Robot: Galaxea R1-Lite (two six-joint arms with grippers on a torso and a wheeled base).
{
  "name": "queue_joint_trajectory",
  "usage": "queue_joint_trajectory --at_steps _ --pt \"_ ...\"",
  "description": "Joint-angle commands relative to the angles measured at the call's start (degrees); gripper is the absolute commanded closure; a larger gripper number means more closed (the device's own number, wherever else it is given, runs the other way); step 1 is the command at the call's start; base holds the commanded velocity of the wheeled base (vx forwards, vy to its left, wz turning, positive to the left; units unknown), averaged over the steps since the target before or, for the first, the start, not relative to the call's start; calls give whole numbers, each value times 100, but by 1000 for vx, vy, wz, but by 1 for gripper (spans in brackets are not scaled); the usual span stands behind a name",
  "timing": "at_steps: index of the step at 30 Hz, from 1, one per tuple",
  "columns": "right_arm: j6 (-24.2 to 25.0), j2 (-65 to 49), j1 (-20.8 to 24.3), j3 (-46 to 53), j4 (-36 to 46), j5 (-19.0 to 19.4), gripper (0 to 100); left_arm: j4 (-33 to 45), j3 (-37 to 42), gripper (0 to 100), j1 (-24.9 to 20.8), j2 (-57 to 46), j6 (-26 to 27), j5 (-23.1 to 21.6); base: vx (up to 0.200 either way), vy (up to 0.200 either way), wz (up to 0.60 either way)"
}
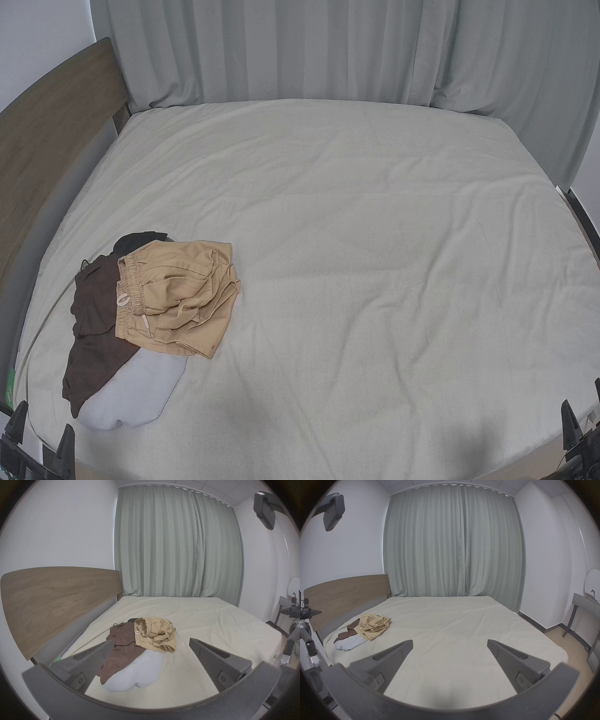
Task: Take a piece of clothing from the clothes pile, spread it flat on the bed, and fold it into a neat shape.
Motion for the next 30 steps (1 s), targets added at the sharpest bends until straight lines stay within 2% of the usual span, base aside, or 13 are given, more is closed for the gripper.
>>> queue_joint_trajectory --at_steps 1,30 --pt "-1 -14 -4 101 5 1 0 -11 101 0 -1 -93 -75 -2 0 0 0" --pt "25 -22 4 101 5 1 0 -20 101 0 -1 -93 -39 -72 0 0 0"
